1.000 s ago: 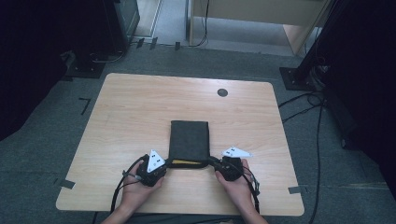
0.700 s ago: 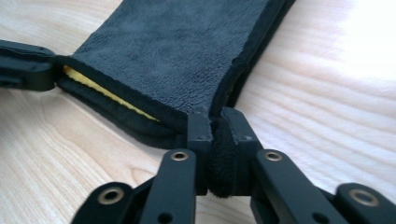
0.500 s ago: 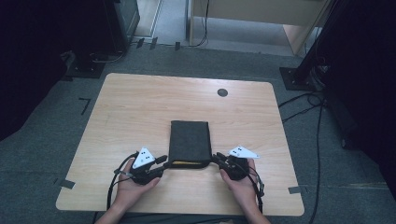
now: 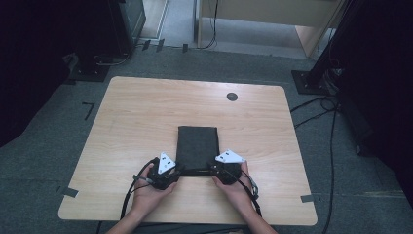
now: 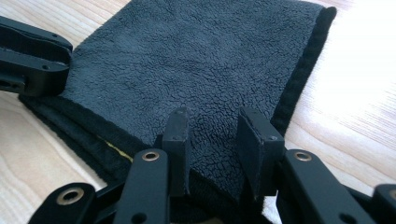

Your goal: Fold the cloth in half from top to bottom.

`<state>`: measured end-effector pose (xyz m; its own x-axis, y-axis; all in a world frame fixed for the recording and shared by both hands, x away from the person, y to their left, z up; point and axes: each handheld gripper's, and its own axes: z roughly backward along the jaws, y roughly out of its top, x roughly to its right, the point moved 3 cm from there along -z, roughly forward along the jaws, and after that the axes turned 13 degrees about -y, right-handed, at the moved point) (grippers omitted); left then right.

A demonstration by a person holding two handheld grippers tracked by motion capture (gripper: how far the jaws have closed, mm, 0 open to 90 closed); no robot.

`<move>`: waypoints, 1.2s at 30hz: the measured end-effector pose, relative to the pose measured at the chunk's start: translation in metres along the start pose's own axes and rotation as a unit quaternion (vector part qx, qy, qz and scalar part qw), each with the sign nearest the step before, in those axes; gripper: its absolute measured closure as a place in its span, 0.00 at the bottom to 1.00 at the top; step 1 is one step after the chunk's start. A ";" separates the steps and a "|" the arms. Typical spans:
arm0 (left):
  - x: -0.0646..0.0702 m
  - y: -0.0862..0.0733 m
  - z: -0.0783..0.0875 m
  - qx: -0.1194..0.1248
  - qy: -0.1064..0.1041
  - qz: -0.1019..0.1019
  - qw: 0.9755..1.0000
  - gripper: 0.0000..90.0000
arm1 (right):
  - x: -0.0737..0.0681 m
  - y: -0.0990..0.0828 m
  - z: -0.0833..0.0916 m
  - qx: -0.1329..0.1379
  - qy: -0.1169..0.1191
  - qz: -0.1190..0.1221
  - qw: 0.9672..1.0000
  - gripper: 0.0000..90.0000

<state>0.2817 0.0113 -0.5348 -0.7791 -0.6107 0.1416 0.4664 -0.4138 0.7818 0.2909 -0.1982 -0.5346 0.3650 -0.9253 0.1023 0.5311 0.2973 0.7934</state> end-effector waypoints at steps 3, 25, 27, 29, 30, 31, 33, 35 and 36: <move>0.000 0.002 -0.004 -0.008 0.013 -0.008 1.000 0.82 | -0.002 0.004 -0.005 -0.012 -0.008 0.005 1.000 0.73; -0.041 0.021 -0.017 -0.001 0.064 0.029 0.998 0.84 | -0.002 0.029 -0.043 -0.001 -0.031 -0.033 0.999 0.76; -0.045 0.022 -0.018 -0.003 0.069 0.031 0.997 0.84 | -0.003 0.030 -0.045 -0.001 -0.033 -0.033 0.999 0.76; -0.047 0.024 -0.019 0.001 0.071 0.039 0.997 0.84 | -0.003 0.032 -0.048 -0.002 -0.033 -0.035 0.999 0.76; -0.047 0.024 -0.019 0.000 0.071 0.038 0.997 0.84 | -0.002 0.034 -0.050 -0.001 -0.035 -0.033 0.999 0.76; -0.048 0.023 -0.019 0.003 0.066 0.040 0.997 0.84 | -0.002 0.034 -0.051 -0.002 -0.036 -0.031 0.999 0.76; -0.050 0.022 -0.015 0.010 0.074 0.046 0.996 0.75 | -0.002 0.035 -0.052 -0.001 -0.035 -0.032 0.999 0.75; -0.055 0.020 -0.010 0.011 0.083 0.064 0.994 0.47 | 0.000 0.035 -0.050 0.005 -0.023 -0.044 0.999 0.67; -0.055 0.020 -0.010 0.011 0.083 0.064 0.994 0.44 | 0.001 0.035 -0.049 0.009 -0.011 -0.054 0.998 0.60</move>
<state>0.3383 0.0302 -0.5335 -0.6338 -0.7606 0.1403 0.5463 -0.3118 0.7774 0.3472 -0.1771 -0.5368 0.2890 -0.9569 0.0292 0.5522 0.1916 0.8114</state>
